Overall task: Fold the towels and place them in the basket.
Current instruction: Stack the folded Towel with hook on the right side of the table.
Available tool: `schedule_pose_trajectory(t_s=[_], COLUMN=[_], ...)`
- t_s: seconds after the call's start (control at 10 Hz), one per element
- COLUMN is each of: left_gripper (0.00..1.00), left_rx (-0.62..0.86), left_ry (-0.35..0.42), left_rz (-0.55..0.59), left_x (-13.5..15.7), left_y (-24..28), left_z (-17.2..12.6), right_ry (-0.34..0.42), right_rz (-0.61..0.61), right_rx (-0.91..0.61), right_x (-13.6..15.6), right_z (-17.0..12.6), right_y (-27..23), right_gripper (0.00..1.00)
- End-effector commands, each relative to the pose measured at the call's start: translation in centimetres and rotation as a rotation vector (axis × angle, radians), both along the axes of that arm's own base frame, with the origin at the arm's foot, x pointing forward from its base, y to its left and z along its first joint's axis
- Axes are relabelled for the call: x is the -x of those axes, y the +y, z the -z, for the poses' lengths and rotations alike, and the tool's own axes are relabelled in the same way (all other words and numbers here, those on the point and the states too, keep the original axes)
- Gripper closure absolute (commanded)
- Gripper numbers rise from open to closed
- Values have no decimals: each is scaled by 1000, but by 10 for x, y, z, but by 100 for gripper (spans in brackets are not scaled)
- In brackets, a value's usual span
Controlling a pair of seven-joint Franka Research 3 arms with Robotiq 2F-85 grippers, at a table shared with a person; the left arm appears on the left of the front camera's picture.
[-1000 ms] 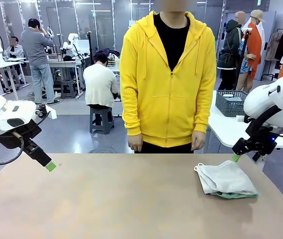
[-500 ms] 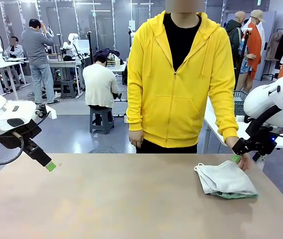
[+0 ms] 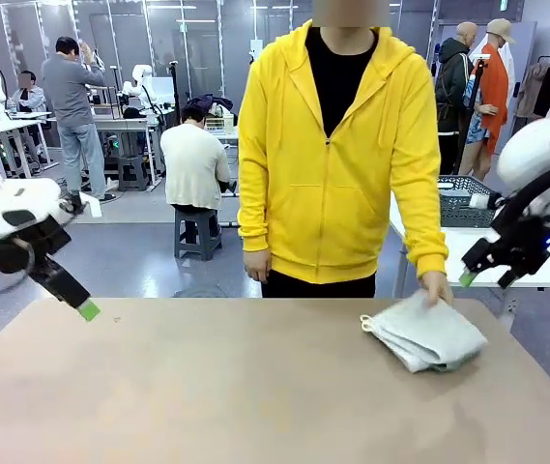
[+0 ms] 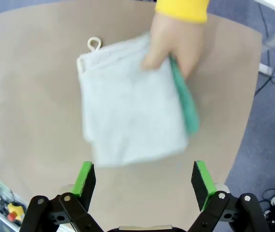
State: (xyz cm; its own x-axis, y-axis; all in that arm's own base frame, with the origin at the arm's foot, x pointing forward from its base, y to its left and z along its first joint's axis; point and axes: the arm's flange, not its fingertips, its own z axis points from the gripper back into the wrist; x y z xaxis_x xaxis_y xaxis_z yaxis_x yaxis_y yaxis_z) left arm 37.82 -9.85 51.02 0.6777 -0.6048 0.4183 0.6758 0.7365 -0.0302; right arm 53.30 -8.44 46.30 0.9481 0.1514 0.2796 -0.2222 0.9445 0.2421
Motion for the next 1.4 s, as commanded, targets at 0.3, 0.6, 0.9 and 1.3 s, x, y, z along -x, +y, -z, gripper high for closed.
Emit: schedule_pose_trajectory(t_s=[0.3,0.6,0.9,1.3], left_gripper=[0,0,0,0], left_rx=[310,632,864,1039], left_ry=[190,321,398,365], left_rz=[-3,-39,-102,-87], left_x=[16,48,54,53], left_y=[83,177,255,307], left_z=[-82,-94,-75,-51], right_ry=[77,98,83,247], right_rz=[-86,-86,-86,-192], right_rx=[-271,-590,-837,-954], right_x=[35,72,117,166], right_z=[-87,-113,-107,-69], right_y=[-78,-151,-187,-187], right_gripper=[0,0,0,0])
